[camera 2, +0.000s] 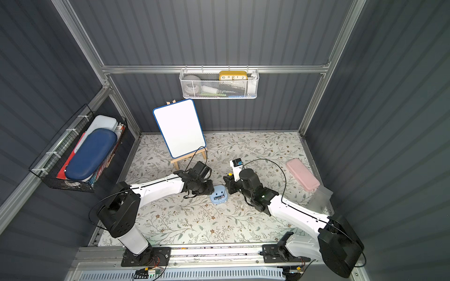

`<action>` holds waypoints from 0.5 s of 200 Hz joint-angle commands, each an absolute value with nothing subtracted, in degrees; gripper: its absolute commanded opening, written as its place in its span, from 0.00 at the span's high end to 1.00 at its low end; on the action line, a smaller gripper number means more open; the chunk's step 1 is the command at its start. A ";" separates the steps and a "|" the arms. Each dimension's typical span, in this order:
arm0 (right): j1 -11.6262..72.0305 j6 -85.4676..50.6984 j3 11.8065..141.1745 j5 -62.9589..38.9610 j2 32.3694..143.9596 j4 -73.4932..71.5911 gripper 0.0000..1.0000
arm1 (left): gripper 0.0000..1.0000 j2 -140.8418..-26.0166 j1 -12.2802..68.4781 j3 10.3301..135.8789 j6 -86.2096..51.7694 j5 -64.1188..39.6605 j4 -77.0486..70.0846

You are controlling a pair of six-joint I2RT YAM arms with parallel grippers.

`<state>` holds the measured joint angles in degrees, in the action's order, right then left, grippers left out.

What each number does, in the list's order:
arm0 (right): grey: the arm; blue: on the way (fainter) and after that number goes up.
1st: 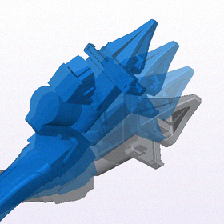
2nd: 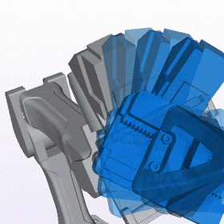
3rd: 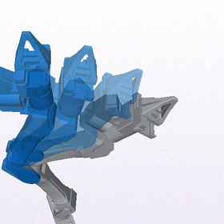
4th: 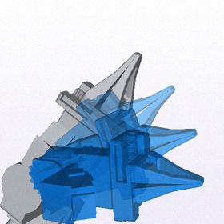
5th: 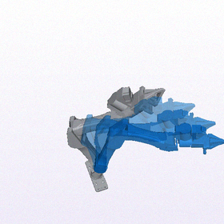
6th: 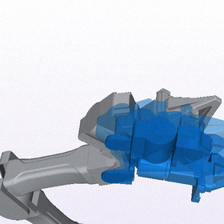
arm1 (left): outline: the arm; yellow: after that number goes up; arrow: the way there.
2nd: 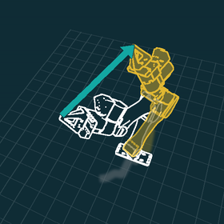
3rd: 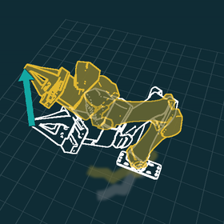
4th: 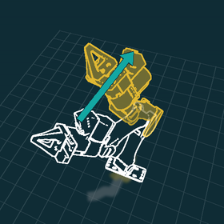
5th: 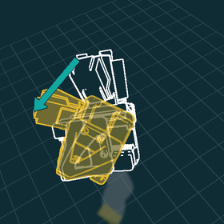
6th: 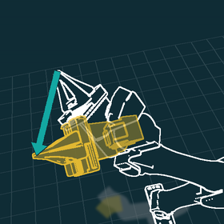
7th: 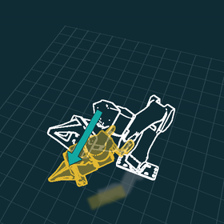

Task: Remove the battery from the alarm
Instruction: Release the battery from the alarm.

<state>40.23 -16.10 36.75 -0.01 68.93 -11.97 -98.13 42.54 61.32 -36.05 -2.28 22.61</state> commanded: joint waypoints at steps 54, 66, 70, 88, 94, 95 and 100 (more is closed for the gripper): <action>40.65 -12.85 31.07 -0.39 65.17 -21.85 1.00 | 0.64 -98.53 42.35 61.16 -37.82 -2.48 22.38; 40.61 -12.62 30.84 -0.09 64.53 -21.71 1.00 | 0.64 -98.51 42.32 61.10 -37.97 -3.00 22.04; 40.61 -12.43 30.74 -0.22 64.44 -21.71 1.00 | 0.64 -98.50 42.36 61.10 -37.97 -3.18 21.92; 40.61 -12.39 30.50 -0.13 64.48 -21.88 1.00 | 0.64 -98.79 42.36 61.40 -37.97 -3.33 22.13; 40.63 -12.31 30.72 -0.57 64.71 -21.68 1.00 | 0.65 -98.79 42.36 61.39 -38.03 -3.34 22.17; 40.62 -12.31 30.79 -0.64 64.74 -21.61 1.00 | 0.65 -98.79 42.36 61.41 -38.05 -3.34 22.16; 40.61 -12.51 30.94 -0.75 65.01 -21.33 1.00 | 0.65 -98.92 42.36 61.39 -38.02 -3.30 22.18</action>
<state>40.29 -13.30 30.94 -0.21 65.08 -19.35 -98.19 42.54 61.32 -37.30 -2.59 22.13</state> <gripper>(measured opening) 0.268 0.356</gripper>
